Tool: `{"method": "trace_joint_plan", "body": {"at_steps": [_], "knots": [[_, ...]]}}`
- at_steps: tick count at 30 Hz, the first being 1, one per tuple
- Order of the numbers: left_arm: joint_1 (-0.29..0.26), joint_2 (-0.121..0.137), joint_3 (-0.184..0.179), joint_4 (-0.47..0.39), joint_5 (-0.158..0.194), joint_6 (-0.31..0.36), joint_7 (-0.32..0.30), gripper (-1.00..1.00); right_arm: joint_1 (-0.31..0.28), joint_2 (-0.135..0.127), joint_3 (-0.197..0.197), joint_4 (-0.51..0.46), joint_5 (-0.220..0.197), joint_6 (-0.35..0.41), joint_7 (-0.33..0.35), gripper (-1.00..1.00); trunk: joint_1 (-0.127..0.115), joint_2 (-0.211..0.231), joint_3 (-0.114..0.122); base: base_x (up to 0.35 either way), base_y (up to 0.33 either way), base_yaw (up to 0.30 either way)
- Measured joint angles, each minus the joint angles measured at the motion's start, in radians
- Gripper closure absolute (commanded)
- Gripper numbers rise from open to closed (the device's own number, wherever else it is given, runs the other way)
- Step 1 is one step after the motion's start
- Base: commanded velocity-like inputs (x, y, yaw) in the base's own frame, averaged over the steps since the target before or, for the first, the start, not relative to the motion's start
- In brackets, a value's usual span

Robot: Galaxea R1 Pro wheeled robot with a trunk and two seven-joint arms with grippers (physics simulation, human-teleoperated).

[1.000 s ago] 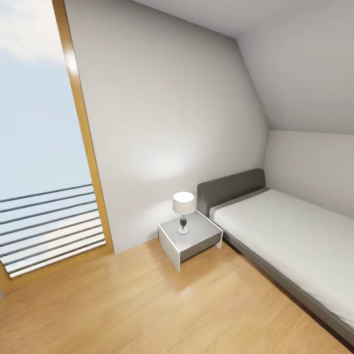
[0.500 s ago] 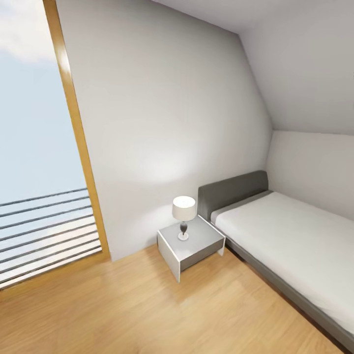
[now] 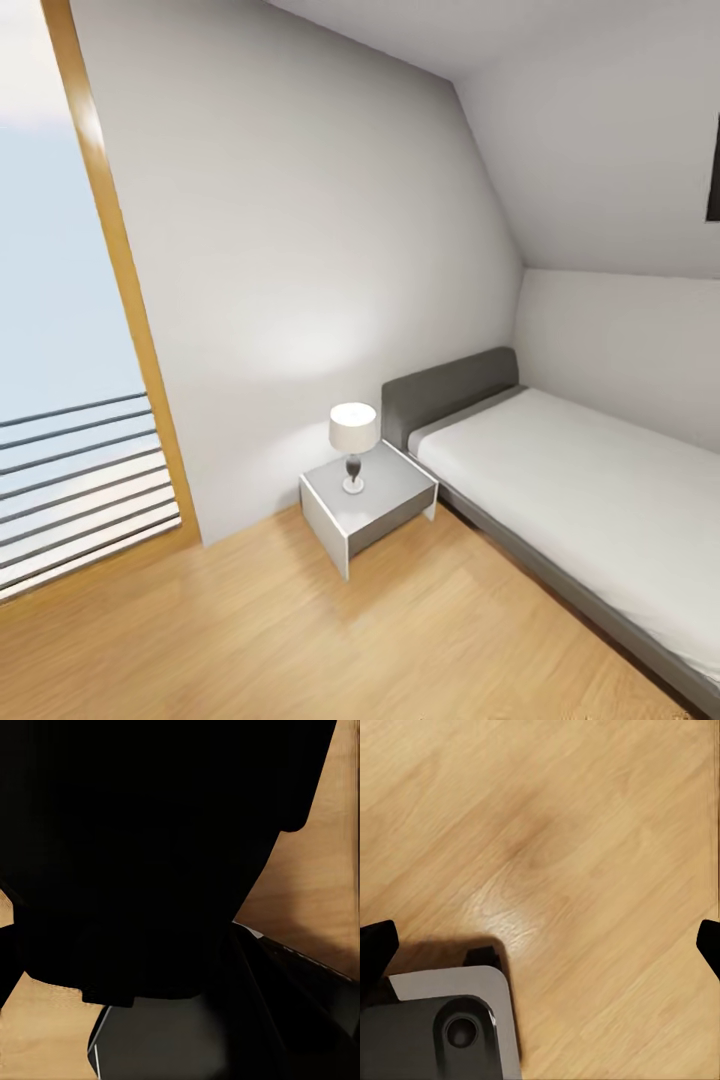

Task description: Attach the digital camera to the camera tripod in the bedroom.

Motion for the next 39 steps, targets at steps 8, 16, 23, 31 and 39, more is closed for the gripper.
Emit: {"method": "trace_joint_plan", "body": {"at_steps": [8,16,23,31,39], "knots": [[0.0,0.0,0.0,0.0,0.001,0.0,0.0,1.0,0.0,0.0,-0.001,0.001,0.0,-0.013,0.007,-1.0,0.0,0.0,0.0,0.0,0.0,-0.293],[0.0,0.0,0.0,0.0,0.001,0.0,0.0,1.0,0.001,0.0,-0.001,0.001,0.0,-0.011,0.013,-1.0,0.0,0.0,0.0,0.0,0.0,-0.295],[0.0,0.0,0.0,0.0,0.001,0.0,0.0,1.0,0.008,-0.001,-0.001,0.001,0.0,-0.011,0.013,-1.0,0.0,0.0,0.0,0.0,0.0,-0.296],[0.0,0.0,0.0,-0.001,0.0,0.002,0.0,1.0,0.011,-0.001,-0.001,0.001,0.0,-0.011,0.014,-1.0,0.0,0.0,0.0,0.0,0.0,-0.297],[0.0,-0.001,0.001,-0.001,0.0,0.002,-0.001,1.0,0.011,-0.002,-0.001,0.001,0.0,-0.01,0.015,-1.0,0.0,0.0,0.0,0.0,0.0,-0.298]]}}
